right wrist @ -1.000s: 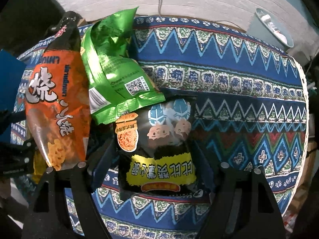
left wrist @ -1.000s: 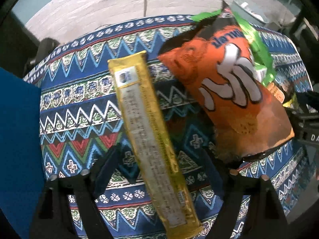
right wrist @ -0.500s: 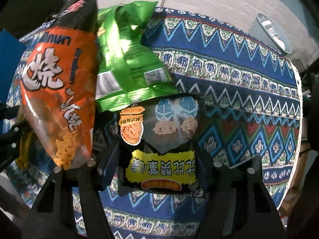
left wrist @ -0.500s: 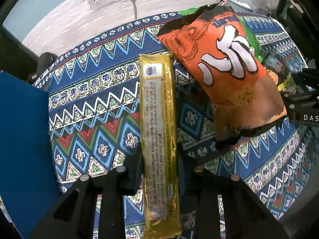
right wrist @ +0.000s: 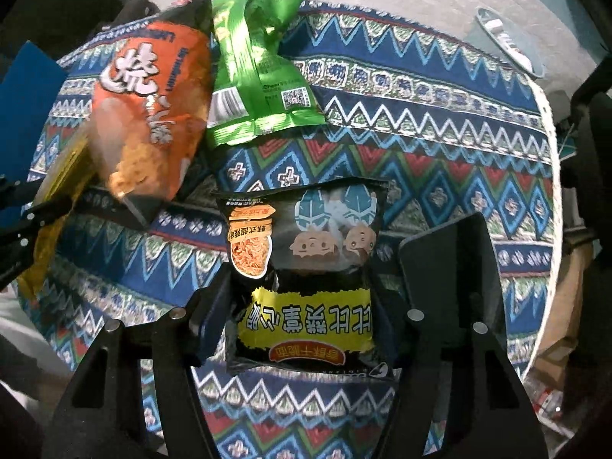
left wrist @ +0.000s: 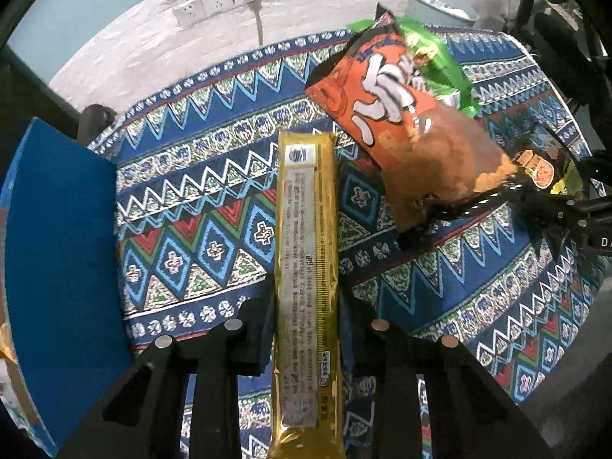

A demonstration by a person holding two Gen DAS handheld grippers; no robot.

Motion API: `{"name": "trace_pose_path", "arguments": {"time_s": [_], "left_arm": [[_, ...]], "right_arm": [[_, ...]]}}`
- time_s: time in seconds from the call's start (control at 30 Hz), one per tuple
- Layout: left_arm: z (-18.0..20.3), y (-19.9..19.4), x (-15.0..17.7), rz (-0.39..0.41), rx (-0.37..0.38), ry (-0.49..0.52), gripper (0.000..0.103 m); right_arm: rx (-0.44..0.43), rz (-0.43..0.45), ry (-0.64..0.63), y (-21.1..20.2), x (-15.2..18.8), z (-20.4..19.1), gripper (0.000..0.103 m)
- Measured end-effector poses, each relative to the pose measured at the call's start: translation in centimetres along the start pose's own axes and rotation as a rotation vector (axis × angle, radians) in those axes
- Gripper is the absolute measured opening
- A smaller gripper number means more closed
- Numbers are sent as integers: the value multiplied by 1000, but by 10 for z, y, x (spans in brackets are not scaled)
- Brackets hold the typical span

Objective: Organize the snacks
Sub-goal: 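Lift both snacks and carry them over the cardboard box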

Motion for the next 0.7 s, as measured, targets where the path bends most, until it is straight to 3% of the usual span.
{"name": "trace_pose_path", "arguments": {"time_s": [0.3,0.7], "left_arm": [[-3,-37,13,61,-25,30,29],[-21,-79,15,145,-62,26,29]], "right_arm": [[-14,87,-22,-48,19,-7,64],[-64,189,-81,-92,2,-47,64]]}}
Point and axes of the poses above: each gripper's, at about its wrist camera, not at the fingertips, and y roughly the way its jaws point, z to its right, x to its underside, the point moved 3 cm from there along y, roughly the way its jaws point, and after that the axes turned 9 degrees about y, right-handed, at the moved point
